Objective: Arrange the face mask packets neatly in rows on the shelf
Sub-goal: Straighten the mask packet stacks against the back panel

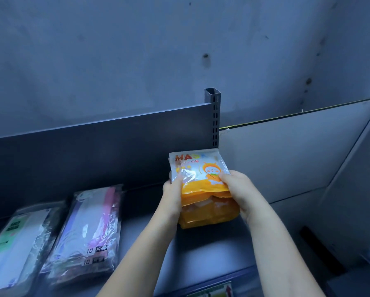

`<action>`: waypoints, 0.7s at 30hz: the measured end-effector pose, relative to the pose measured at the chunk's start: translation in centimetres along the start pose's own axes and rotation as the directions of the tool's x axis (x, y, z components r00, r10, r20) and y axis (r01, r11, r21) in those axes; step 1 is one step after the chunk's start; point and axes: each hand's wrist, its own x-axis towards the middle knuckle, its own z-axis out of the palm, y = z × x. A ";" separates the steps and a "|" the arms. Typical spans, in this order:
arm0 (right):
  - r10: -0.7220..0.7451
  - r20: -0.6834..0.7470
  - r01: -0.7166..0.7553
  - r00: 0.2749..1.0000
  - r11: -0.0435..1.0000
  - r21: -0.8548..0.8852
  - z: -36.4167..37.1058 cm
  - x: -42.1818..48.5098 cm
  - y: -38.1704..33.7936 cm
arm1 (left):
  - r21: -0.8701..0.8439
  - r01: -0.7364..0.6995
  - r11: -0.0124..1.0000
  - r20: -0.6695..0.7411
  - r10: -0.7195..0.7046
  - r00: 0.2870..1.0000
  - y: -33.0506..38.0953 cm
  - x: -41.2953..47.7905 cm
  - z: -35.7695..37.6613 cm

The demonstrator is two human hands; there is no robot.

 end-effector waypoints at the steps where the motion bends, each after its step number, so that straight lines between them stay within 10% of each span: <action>1: -0.008 0.008 0.008 1.000 1.000 0.015 0.1 0.1 0.2 | -0.020 0.002 1.000 0.028 -0.001 1.000 -0.4 0.2 -0.2; 21: -0.075 0.252 0.049 0.965 0.993 0.108 8.5 -0.3 1.4 | -0.040 -0.184 0.982 -0.101 0.179 0.979 -0.1 -1.5 -11.0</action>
